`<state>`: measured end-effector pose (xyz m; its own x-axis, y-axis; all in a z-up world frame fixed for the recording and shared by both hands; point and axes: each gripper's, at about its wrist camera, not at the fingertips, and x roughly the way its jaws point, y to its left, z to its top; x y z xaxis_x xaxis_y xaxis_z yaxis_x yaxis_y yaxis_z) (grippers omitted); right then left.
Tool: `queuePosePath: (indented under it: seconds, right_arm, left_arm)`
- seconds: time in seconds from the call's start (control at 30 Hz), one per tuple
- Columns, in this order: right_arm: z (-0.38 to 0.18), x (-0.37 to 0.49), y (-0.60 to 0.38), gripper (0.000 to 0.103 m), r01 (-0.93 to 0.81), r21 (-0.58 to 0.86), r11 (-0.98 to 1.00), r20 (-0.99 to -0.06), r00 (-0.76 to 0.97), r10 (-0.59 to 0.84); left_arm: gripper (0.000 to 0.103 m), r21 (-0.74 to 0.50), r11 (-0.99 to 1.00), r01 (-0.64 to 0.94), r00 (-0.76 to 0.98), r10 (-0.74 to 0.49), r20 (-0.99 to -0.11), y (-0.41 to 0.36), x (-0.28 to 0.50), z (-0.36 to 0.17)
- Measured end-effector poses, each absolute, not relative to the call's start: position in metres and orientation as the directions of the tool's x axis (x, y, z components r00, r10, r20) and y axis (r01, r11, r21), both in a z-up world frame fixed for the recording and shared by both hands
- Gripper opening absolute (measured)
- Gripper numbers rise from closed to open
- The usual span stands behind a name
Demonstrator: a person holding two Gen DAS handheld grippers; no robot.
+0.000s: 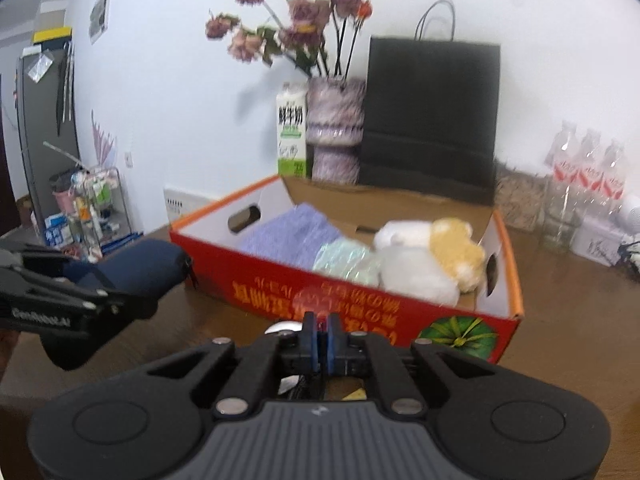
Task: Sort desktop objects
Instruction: 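Carry the navy case and white item into the box and open both grippers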
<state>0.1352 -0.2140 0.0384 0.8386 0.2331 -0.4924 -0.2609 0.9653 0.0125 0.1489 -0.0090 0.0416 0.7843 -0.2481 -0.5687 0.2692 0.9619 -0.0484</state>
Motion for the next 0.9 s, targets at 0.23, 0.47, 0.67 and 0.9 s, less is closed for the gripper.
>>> queuePosePath:
  seconds: [0.23,0.47,0.67,0.9]
  right_arm:
    - [0.072,0.136,-0.22,0.004,-0.255,-0.001,0.967,-0.404,0.885,0.232]
    - [0.099,0.169,-0.219,0.004,-0.246,-0.042,0.968,-0.335,0.917,0.218]
    - [0.09,0.221,-0.222,0.004,-0.214,0.006,0.977,-0.356,0.912,0.202]
    - [0.055,0.265,-0.223,0.004,-0.185,0.067,0.981,-0.413,0.889,0.196]
  left_arm:
    - [0.065,-0.034,0.955,0.296,0.815,-0.271,-0.512,-0.021,0.156,0.066]
    - [0.065,-0.032,0.954,0.299,0.846,-0.28,-0.454,-0.039,0.189,0.093]
    - [0.065,-0.043,0.958,0.284,0.848,-0.272,-0.455,-0.055,0.228,0.092]
    - [0.065,-0.026,0.973,0.23,0.836,-0.211,-0.506,-0.066,0.276,0.064]
